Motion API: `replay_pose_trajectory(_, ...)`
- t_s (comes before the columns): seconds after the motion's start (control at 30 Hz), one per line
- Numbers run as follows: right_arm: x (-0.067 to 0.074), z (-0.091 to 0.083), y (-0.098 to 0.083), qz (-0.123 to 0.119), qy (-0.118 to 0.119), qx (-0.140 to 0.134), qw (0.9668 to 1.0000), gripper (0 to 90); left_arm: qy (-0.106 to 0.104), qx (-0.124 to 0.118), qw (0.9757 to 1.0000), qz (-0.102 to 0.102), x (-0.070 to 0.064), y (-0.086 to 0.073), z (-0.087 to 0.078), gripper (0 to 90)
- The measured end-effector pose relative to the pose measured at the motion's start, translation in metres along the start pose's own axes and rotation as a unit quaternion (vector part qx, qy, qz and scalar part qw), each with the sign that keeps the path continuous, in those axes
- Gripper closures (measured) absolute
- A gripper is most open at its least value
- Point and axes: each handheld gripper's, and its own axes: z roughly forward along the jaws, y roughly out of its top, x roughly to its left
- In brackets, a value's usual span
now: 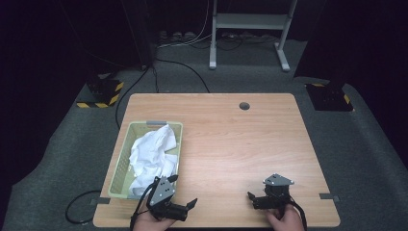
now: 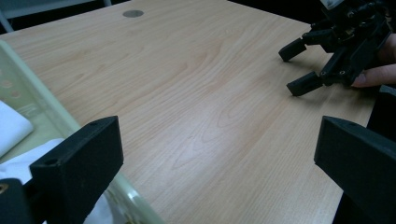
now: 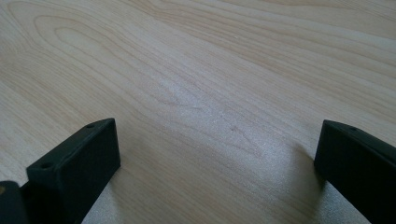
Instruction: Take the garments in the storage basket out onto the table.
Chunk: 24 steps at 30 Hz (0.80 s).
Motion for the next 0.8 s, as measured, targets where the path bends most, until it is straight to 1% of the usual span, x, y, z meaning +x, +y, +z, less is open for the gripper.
replay_pose_trajectory(0.47, 0.0, 0.0, 0.0, 0.0, 0.0, 0.0, 1.0, 0.0, 0.022, -0.012, 0.9996, -0.014, 0.014, -0.002, -0.015, 1.6)
replay_pose_trajectory(0.57, 0.0, 0.0, 0.0, 0.0, 0.0, 0.0, 1.0, 0.0, 0.028, -0.014, 0.9994, -0.015, 0.017, -0.002, -0.018, 1.6)
replay_pose_trajectory(0.8, 0.0, 0.0, 0.0, 0.0, 0.0, 0.0, 1.0, 0.0, 0.041, -0.018, 0.9985, -0.03, 0.027, -0.005, -0.027, 1.6)
